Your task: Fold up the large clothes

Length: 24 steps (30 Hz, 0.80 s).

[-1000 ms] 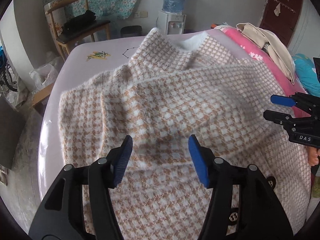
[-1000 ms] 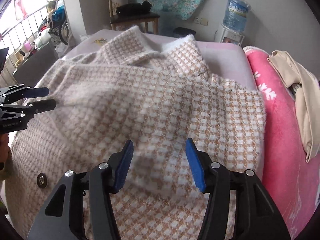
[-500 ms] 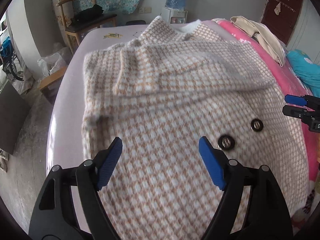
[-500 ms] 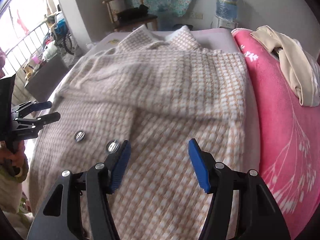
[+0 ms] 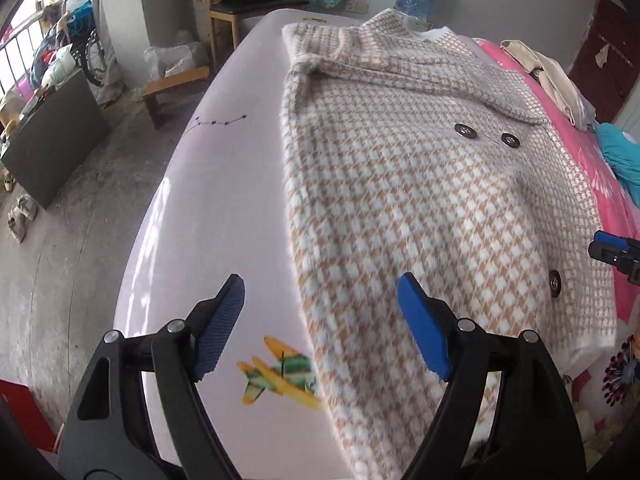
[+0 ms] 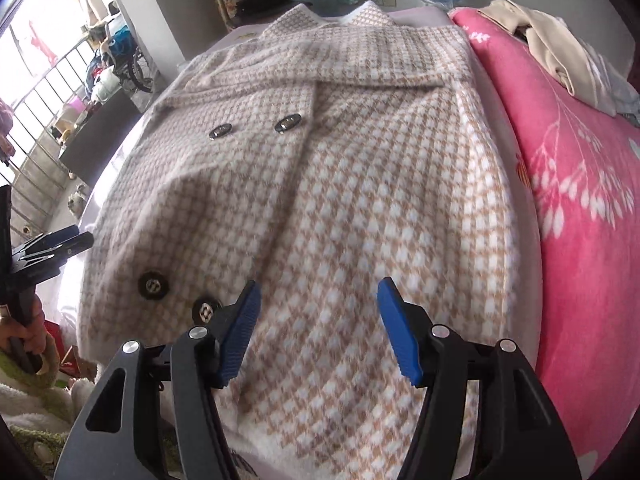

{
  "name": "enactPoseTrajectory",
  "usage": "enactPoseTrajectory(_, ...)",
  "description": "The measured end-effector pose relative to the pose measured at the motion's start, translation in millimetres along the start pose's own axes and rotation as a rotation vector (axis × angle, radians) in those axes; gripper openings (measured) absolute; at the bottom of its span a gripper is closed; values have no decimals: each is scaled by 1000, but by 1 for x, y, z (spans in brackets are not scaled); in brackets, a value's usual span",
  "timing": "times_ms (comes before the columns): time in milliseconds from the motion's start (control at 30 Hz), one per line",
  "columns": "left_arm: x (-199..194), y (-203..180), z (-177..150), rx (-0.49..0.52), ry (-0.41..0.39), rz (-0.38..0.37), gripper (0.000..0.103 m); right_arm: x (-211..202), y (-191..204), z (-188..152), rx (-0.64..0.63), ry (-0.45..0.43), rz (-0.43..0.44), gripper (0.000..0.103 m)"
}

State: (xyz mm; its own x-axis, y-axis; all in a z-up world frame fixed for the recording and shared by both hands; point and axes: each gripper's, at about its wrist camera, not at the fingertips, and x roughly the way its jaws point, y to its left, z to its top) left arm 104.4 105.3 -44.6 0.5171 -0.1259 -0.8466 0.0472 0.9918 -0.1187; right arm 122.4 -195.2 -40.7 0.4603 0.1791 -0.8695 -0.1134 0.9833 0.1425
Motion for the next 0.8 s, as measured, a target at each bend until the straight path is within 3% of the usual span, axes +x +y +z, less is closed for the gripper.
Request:
enactPoseTrajectory(33, -6, 2, -9, -14, -5, -8, 75, -4, -4, -7, 19, -2, -2, 74)
enactPoseTrajectory(133, -19, 8, -33, -65, -23, -50, 75, -20, -16, -30, 72, -26, 4, 80)
enactPoseTrajectory(267, -22, 9, -59, -111, -29, -89, 73, -36, -33, -56, 133, -47, -5, 80)
enactPoseTrajectory(467, -15, 12, -79, -186, -19, -170, 51, -44, -55, -91, 222, -55, -12, 80)
enactPoseTrajectory(533, -12, 12, -82, -204, -16, -189, 48, -41, -61, -100, 251, -44, -6, 80)
enactPoseTrajectory(667, -11, 15, -87, -231, -10, -220, 47, -40, -62, -110, 273, -53, 18, 80)
enactPoseTrajectory(800, -6, 16, -91, -267, 13, -289, 41, -37, -60, -112, 307, -45, 98, 76)
